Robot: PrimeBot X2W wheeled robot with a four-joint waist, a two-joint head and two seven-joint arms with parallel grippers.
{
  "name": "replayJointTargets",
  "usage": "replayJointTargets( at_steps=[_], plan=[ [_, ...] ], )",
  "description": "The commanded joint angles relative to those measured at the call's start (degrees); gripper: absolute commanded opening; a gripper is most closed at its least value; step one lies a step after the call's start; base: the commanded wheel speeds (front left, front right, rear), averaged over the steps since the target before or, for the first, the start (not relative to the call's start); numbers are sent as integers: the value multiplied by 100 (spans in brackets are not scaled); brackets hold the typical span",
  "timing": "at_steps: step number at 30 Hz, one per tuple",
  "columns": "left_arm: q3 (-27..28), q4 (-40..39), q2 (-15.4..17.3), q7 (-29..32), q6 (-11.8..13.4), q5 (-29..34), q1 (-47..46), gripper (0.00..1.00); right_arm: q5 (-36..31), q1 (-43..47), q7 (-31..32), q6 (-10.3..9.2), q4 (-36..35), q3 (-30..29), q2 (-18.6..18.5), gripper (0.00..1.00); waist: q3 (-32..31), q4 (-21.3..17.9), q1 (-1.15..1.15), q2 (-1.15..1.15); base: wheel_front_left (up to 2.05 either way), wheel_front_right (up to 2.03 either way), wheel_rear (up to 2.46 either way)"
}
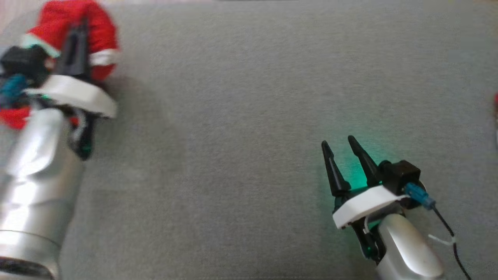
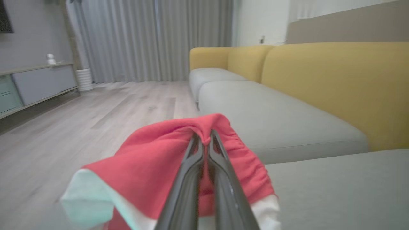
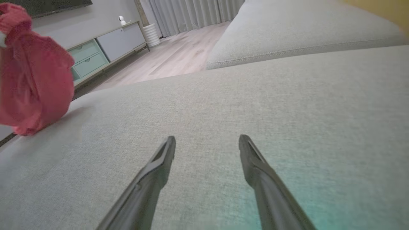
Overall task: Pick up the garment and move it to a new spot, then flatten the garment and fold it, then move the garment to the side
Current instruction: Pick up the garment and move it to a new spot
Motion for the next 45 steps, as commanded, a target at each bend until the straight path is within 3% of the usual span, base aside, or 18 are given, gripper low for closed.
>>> replayJointTargets(
  at_steps=[1, 9, 16, 17, 18, 24, 32, 33, 38, 45],
  plan=[
    [-159, -456, 31, -74, 9, -200, -249, 0, 80, 74, -32, 21, -127, 131, 8, 100, -269, -370, 1, 0, 0, 0, 0],
    [-1383, -1333, -783, -102, 9, -981, 26, 0, 263, 187, -32, 21, -122, 250, 8, 100, -552, -1354, 1, 0, 0, 0, 0],
    [-1793, -1203, -1385, -106, 9, -1178, 463, 0, 365, 229, -32, 21, -112, 375, 8, 100, -619, -1948, 1, 0, 0, 0, 0],
    [-1838, -1045, -1439, -106, 9, -1158, 551, 38, 389, 233, -32, 21, -110, 387, 8, 100, -614, -2017, 1, 0, 0, 0, 0],
    [-1856, -922, -1479, -106, 9, -1112, 616, 100, 431, 234, -32, 21, -109, 397, 8, 100, -609, -2079, 1, 0, 0, 0, 0],
    [-1352, -535, -1568, -106, 177, -704, 1132, 100, 475, 253, -32, 21, -168, 382, 8, 100, -644, -2136, 1, 0, 0, 0, 0],
    [316, -1332, -1354, -107, 549, 259, 2530, 100, 314, 554, -32, 21, -143, -8, 8, 100, -991, -1565, 1, 0, 0, 0, 0],
    [731, -1584, -1331, -107, 590, 520, 2977, 100, 290, 637, -32, 21, -147, -124, 8, 100, -1068, -1395, 1, 0, 0, 0, 0],
    [1828, -2247, -1426, -107, 551, 1130, 4255, 100, 238, 870, -32, 21, -193, -383, 8, 100, -1261, -989, 1, 0, 0, 0, 0],
    [2548, -2788, -1601, -107, 410, 1527, 5349, 100, 213, 1110, -32, 21, -213, -552, 8, 100, -1392, -679, 1, 0, 0, 0, 0]
  ],
)
